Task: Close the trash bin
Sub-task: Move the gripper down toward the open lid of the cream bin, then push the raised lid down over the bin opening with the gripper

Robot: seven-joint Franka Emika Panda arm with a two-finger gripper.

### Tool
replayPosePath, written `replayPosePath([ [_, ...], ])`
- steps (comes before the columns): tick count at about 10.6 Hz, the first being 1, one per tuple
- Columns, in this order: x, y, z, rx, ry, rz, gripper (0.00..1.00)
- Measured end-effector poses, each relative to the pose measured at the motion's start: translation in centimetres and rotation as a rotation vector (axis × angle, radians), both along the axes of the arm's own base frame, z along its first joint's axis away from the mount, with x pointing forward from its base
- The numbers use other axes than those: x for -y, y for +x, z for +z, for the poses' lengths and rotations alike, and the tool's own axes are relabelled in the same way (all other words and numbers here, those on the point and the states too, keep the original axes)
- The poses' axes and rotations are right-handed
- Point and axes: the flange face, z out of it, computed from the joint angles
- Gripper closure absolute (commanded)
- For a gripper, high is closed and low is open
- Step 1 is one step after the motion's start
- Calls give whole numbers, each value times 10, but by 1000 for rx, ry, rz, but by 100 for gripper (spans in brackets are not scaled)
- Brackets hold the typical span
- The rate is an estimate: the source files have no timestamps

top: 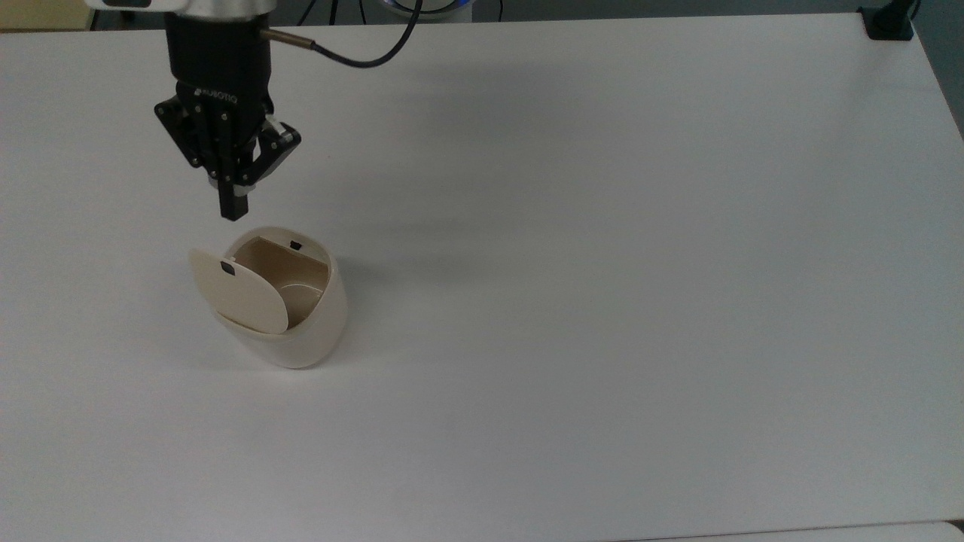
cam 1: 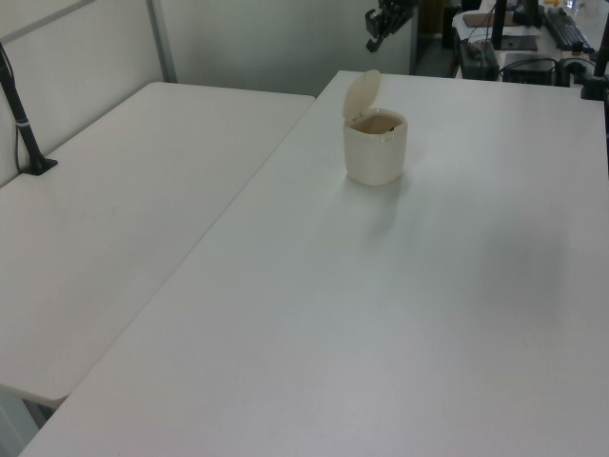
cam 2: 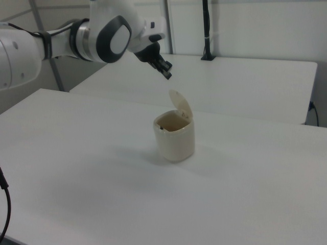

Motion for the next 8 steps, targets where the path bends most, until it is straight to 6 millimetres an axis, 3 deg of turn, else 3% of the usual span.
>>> replayPosePath([
  [4,27,20,-33,68,-31,-25,100],
  [8,29,26,-50,52,-69,-11,100],
])
